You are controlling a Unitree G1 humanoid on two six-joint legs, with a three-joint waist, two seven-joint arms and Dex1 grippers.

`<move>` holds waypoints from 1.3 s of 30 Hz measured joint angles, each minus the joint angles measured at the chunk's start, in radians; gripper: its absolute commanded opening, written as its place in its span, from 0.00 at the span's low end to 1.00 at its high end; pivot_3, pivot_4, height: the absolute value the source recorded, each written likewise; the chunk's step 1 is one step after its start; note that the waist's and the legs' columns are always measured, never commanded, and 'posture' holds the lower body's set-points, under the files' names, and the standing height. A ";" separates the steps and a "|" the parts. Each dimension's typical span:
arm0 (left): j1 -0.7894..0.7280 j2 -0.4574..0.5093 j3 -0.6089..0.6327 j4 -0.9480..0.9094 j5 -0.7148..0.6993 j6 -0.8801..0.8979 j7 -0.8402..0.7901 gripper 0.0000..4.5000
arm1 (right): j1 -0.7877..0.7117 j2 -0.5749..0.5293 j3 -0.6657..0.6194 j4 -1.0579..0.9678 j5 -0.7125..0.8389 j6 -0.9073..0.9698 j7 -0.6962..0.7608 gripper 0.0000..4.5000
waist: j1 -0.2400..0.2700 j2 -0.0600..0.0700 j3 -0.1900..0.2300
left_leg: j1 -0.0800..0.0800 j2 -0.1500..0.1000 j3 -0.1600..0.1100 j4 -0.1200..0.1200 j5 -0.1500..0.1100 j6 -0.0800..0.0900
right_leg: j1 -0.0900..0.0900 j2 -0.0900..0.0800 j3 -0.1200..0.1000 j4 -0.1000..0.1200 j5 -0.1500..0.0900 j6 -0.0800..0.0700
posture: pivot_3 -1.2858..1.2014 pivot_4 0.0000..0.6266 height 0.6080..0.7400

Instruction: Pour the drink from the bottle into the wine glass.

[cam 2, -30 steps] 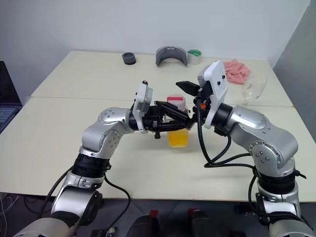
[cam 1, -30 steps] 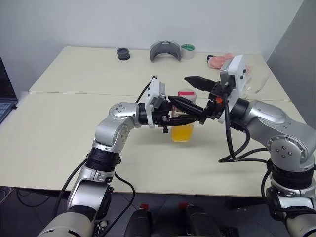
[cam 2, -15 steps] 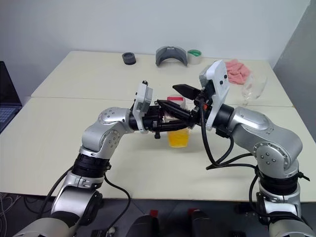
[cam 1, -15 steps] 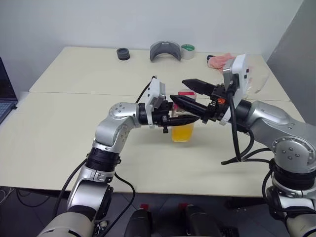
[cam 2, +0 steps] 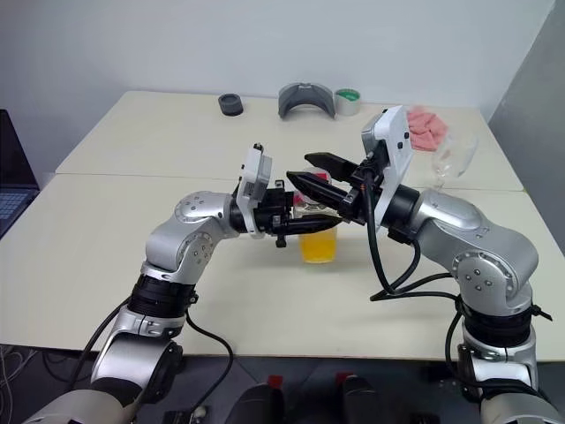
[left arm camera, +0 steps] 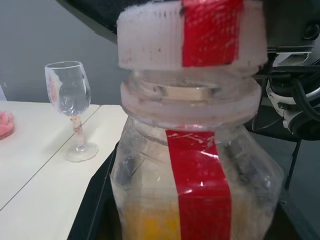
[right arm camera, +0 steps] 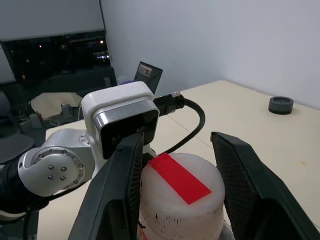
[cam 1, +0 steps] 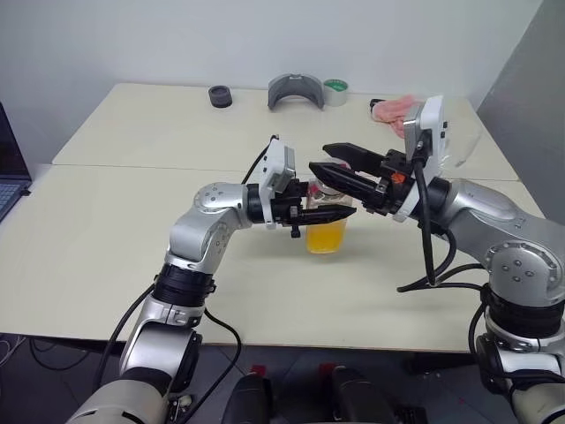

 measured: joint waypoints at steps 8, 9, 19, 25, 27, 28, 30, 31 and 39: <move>0.000 -0.001 0.000 -0.002 0.000 0.000 0.000 0.42 | -0.041 -0.025 -0.019 0.043 -0.009 -0.029 0.021 0.40 | 0.000 0.000 0.000 | 0.000 0.000 0.000 0.000 0.000 0.000 | 0.000 0.000 0.000 0.000 0.000 0.000 | 0.52 0.24 1.00; 0.000 -0.001 0.000 -0.002 0.000 0.000 0.001 0.42 | -0.041 -0.026 -0.020 0.045 -0.009 -0.029 0.019 0.40 | 0.000 0.000 0.000 | 0.000 0.000 0.000 0.000 0.000 0.000 | 0.000 0.000 0.000 0.000 0.000 0.000 | 0.52 0.24 1.00; 0.013 0.009 0.000 -0.028 -0.002 0.001 0.003 0.42 | 0.342 -0.107 -0.184 0.050 -0.269 -0.070 -0.228 0.40 | 0.005 0.000 0.000 | -0.002 -0.001 0.001 0.000 0.000 0.000 | 0.000 -0.001 0.001 -0.001 0.000 0.000 | 0.52 0.24 1.00; 0.014 -0.008 -0.004 -0.028 -0.002 0.000 0.002 0.42 | 0.498 0.058 -0.190 0.068 -0.388 -0.119 -0.354 0.40 | -0.005 0.002 0.000 | 0.001 0.000 0.001 -0.001 0.000 0.000 | 0.000 0.003 0.004 0.001 0.000 0.000 | 0.52 0.24 1.00; 0.014 -0.010 -0.006 -0.028 -0.002 -0.002 0.001 0.42 | 0.522 0.081 -0.159 0.070 -0.420 -0.133 -0.362 0.40 | -0.006 0.003 -0.001 | 0.001 0.000 0.002 -0.001 0.000 0.000 | 0.000 0.003 0.003 0.001 0.000 0.000 | 0.52 0.24 1.00; 0.013 -0.011 -0.006 -0.028 -0.002 -0.002 0.000 0.42 | 0.533 0.106 -0.141 0.074 -0.434 -0.141 -0.371 0.40 | -0.006 0.003 -0.001 | 0.001 0.000 0.002 -0.001 0.000 0.000 | 0.000 0.003 0.003 0.001 0.000 0.000 | 0.52 0.24 1.00; 0.012 -0.015 -0.006 -0.027 -0.001 -0.002 0.001 0.42 | 0.543 0.154 -0.122 0.094 -0.452 -0.153 -0.380 0.40 | -0.005 0.003 -0.001 | 0.001 0.000 0.002 0.000 0.000 0.000 | 0.000 0.003 0.004 0.001 0.000 0.000 | 0.52 0.24 1.00; 0.012 -0.019 -0.009 -0.027 -0.002 -0.002 0.000 0.42 | 0.557 0.167 -0.118 0.100 -0.465 -0.173 -0.381 0.48 | -0.002 0.003 -0.001 | 0.001 0.000 0.002 0.000 0.000 0.000 | 0.001 0.003 0.003 0.000 0.000 0.000 | 0.52 0.24 1.00; 0.012 -0.016 -0.011 -0.027 -0.001 -0.003 -0.001 0.42 | 0.615 0.178 -0.112 0.131 -0.533 -0.215 -0.368 1.00 | 0.001 0.003 -0.001 | 0.001 0.000 0.002 0.000 0.000 0.000 | 0.001 0.003 0.003 0.000 0.000 0.000 | 0.52 0.24 1.00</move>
